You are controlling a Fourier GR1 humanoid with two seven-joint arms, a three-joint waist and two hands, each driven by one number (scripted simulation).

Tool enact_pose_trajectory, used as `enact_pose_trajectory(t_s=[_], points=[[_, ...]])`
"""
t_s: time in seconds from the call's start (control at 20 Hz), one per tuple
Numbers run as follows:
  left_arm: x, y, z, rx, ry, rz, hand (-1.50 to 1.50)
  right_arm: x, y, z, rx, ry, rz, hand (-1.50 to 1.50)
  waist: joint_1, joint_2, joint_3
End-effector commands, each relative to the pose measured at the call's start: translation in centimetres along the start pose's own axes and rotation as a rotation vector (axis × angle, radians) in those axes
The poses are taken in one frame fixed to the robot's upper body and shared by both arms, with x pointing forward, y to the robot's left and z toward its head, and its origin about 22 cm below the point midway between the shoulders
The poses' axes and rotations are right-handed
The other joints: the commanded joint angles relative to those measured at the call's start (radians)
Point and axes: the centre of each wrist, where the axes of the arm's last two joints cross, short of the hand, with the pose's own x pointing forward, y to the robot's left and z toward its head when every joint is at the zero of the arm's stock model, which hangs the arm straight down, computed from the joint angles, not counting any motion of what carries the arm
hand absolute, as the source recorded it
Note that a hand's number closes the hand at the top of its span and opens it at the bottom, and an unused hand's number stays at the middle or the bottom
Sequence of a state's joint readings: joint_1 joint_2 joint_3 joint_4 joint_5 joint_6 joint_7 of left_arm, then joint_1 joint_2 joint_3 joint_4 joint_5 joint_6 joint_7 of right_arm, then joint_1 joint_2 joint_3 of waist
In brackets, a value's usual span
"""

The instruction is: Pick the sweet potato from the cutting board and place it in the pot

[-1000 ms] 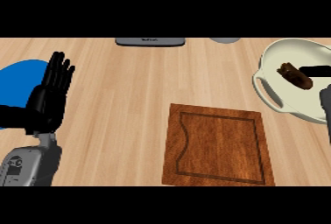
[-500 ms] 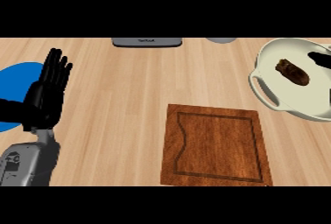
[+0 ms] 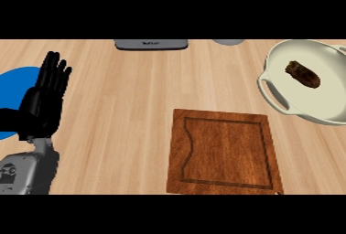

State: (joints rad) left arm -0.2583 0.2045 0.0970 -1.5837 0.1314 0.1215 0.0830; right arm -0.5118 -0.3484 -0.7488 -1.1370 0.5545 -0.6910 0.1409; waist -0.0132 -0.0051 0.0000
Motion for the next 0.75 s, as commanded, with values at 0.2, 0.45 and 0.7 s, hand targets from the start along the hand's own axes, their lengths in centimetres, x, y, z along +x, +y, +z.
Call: enact_pose_trajectory(t_s=[0.2,0.45,0.7], points=[[-0.2,0.4,-0.3,0.01,0.003,-0.001,0.0,-4.0,-9.4,-0.5,-0.048,-0.025,-0.048,-1.5,-0.001,0.003,0.0],[-0.4,-0.6,1.4,0.008,0.004,-0.001,0.0,-3.9,-13.7,1.3,-0.068,-0.004,-0.029,-1.5,0.003,0.001,0.0],[-1.6,0.9,0.2,-0.014,-0.005,-0.003,0.0,-4.8,-17.0,0.2,-0.068,-0.014,-0.025,-1.5,0.004,0.004,-0.001]])
